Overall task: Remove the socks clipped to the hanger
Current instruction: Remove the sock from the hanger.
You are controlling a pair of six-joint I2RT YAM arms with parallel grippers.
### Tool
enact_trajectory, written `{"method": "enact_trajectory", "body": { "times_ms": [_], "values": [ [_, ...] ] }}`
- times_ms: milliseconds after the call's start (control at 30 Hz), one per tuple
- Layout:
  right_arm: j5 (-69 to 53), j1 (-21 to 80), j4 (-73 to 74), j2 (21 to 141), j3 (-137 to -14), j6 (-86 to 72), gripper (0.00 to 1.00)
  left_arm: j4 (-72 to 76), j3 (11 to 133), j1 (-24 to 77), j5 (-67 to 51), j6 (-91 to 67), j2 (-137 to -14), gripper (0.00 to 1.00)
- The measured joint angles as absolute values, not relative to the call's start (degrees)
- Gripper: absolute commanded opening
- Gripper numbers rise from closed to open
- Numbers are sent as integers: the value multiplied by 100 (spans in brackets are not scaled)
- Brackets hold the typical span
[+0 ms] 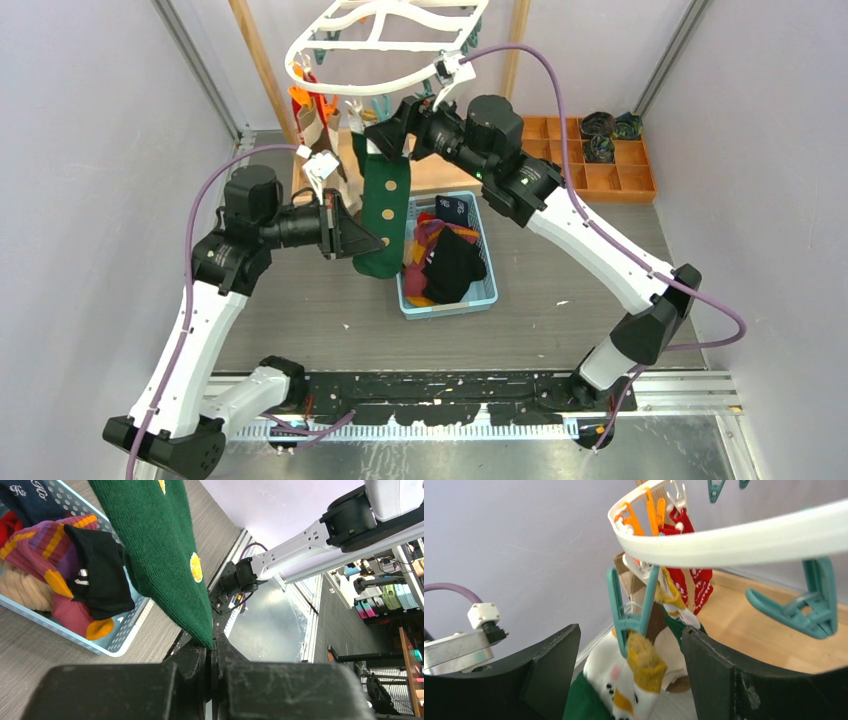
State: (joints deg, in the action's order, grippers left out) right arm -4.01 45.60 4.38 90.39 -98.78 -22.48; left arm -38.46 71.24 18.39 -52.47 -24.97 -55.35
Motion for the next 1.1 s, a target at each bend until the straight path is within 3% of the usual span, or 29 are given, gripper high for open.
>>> {"method": "enact_trajectory", "body": {
  "times_ms": [267, 433, 600, 633, 767, 833, 1033, 1067, 1100],
  "values": [
    [-427, 4550, 521, 9395, -10508, -1785, 69, -3887, 7196, 1844, -5196, -2475, -5450, 0],
    [-489, 4547, 526, 9531, -10696, -1706, 56, -3970, 7205, 1848, -5146, -2451, -5439, 0],
    [-550, 4547, 548, 9603, -10772, -1702, 51, -4027, 7225, 1850, -5092, -2397, -5439, 0],
    [-558, 4545, 567, 9618, -10803, -1704, 47, -4036, 7229, 1850, -5087, -2388, -5439, 0],
    [-659, 4475, 585, 9717, -10956, -1787, 12, -4086, 7288, 1855, -5048, -2366, -5439, 0],
    [-709, 4431, 572, 9743, -10967, -1857, 1, -4106, 7317, 1857, -5050, -2351, -5433, 0],
    [-895, 4316, 572, 9786, -11015, -2082, 2, -4296, 7319, 1870, -5046, -2169, -5402, 0],
    [-921, 4298, 574, 9789, -11015, -2110, 6, -4362, 7319, 1870, -5037, -2110, -5393, 0],
    [-950, 4292, 578, 9789, -11015, -2128, 20, -4407, 7319, 1872, -5028, -2051, -5380, 0]
  ]
}}
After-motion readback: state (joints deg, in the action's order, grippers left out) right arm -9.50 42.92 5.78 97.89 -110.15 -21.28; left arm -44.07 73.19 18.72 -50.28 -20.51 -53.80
